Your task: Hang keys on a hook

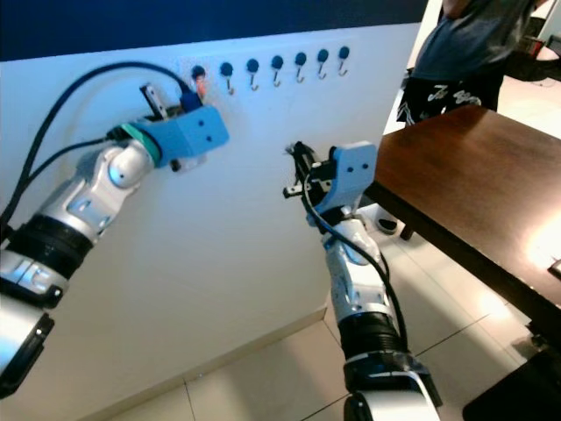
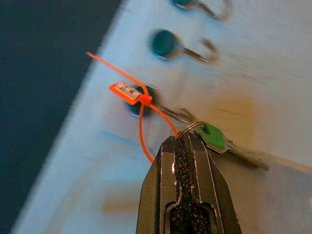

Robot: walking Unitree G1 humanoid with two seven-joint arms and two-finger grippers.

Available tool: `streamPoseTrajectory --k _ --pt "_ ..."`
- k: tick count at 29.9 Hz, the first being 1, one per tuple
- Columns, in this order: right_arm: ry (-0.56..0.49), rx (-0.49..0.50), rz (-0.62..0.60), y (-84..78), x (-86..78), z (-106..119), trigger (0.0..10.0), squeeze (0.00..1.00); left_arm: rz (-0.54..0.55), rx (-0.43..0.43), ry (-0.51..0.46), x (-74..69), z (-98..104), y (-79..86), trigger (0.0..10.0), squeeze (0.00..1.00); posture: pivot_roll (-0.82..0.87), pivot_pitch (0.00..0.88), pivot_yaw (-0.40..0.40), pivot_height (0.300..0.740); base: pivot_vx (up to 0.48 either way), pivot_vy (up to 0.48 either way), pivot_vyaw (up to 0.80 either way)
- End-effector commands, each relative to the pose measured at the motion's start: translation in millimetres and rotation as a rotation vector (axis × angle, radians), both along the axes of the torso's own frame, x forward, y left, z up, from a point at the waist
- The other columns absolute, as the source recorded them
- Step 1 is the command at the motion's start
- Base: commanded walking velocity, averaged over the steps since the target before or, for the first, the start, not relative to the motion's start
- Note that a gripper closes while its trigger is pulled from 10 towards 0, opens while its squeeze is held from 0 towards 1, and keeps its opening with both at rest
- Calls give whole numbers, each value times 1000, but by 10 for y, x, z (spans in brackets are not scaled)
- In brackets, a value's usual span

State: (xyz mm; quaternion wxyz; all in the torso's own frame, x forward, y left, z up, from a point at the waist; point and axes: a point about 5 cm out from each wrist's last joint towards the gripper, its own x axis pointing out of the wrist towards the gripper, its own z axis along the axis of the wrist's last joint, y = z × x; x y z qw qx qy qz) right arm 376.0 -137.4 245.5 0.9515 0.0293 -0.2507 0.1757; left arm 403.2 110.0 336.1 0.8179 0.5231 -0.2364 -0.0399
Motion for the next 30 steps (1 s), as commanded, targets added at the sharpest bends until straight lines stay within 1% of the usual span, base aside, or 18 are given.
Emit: streamPoseTrajectory --k 1,3,6,8,12,13,14,15,18,21,26,27,30 --pt "10 9 5 5 -2 -27 10000 0 21 -14 -10 3 27 54 10000 0 63 0 87 740 0 0 0" --pt "11 8 6 7 -3 -29 10000 0 25 -28 -41 -15 93 59 10000 0 63 0 86 740 0 0 0" --pt "10 7 8 14 0 -24 10000 0 10 -24 -56 -33 128 32 10000 0 63 0 86 740 0 0 0" --pt "10 7 12 25 2 -24 10000 0 -24 -3 -41 -46 93 -32 10000 0 69 0 84 740 0 0 0" --pt "10 7 13 28 2 -24 10000 0 -37 4 -33 -47 73 -58 10000 0 69 0 84 740 0 0 0" --pt "10 8 14 30 3 -24 10000 0 -69 28 -9 -59 26 -112 10000 0 68 0 84 740 0 0 0" --pt "10 8 14 30 3 -24 10000 0 -69 28 -9 -59 26 -112 10000 0 68 0 84 740 0 0 0" --pt "10 7 14 30 3 -25 10000 0 -97 53 16 -70 -23 -155 10000 0 68 0 85 740 0 0 0" --pt "10 7 14 30 3 -25 10000 0 -97 53 16 -70 -23 -155 10000 0 68 0 85 740 0 0 0" --pt "11 8 13 26 4 -28 10000 0 -127 81 44 -81 -84 -205 10000 0 68 0 86 740 0 0 0" --pt "11 11 11 28 4 -28 10000 0 -116 68 35 -55 -95 -239 10000 0 66 0 90 740 0 0 0" --pt "10 12 11 29 2 -23 10000 0 -89 49 22 -31 -73 -224 10000 0 65 0 90 740 0 0 0" --pt "9 12 10 25 1 -23 10000 0 -73 38 16 -19 -53 -204 10000 0 66 0 91 740 0 0 0"
